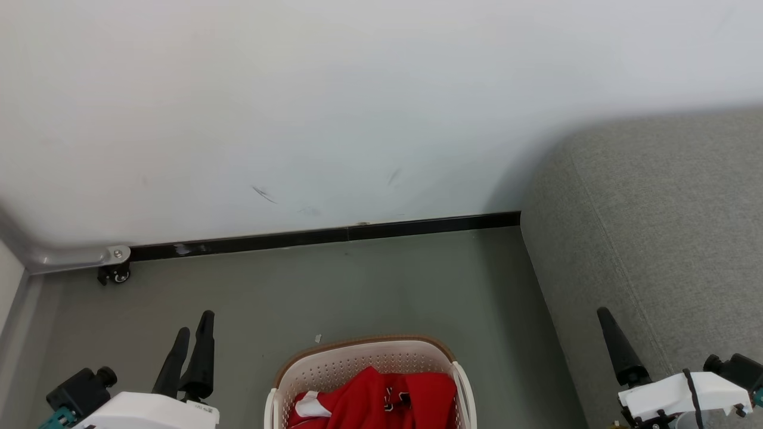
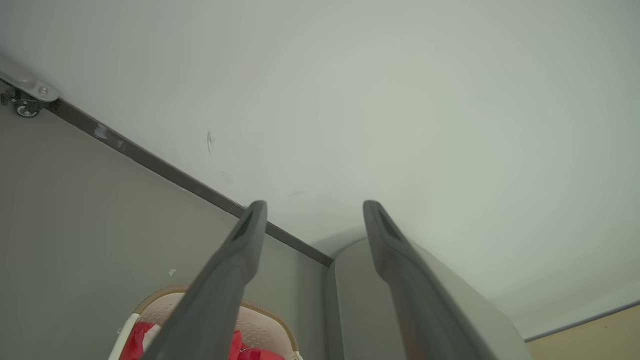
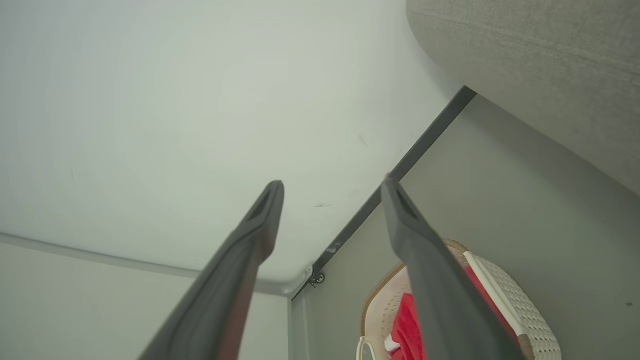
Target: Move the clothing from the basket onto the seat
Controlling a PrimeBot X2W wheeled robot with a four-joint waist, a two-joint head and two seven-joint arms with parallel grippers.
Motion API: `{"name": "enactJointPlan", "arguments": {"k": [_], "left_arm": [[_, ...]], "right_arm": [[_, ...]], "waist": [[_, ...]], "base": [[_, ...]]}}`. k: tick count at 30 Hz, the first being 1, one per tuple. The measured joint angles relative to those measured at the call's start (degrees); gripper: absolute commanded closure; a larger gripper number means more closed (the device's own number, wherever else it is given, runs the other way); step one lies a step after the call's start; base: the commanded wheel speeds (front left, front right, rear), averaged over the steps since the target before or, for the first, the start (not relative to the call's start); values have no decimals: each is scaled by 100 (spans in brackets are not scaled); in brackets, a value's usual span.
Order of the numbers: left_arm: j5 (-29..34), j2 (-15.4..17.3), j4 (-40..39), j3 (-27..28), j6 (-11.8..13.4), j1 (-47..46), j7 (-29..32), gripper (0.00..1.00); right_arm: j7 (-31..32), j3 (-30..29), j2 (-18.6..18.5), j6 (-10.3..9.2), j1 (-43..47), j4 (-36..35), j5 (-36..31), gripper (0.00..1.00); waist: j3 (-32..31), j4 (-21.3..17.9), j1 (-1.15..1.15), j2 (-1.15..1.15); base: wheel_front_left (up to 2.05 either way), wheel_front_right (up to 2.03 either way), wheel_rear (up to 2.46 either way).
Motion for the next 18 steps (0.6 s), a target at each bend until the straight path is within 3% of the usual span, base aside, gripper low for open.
{"name": "enactJointPlan", "arguments": {"k": [6,18], "left_arm": [[566,18,-87,-102,74,2,-114,0],[1830,57,-220,-309,380,128,-366,0]], "right_arm": [[-81,77,0,0,5,-22,-619,0],[-308,171,9,4,51,-53,-2015,0]], "waist": [[-19,5,-7,0],[-20,16,-66,0]], "base": [[0,0,0],[0,0,0]]}}
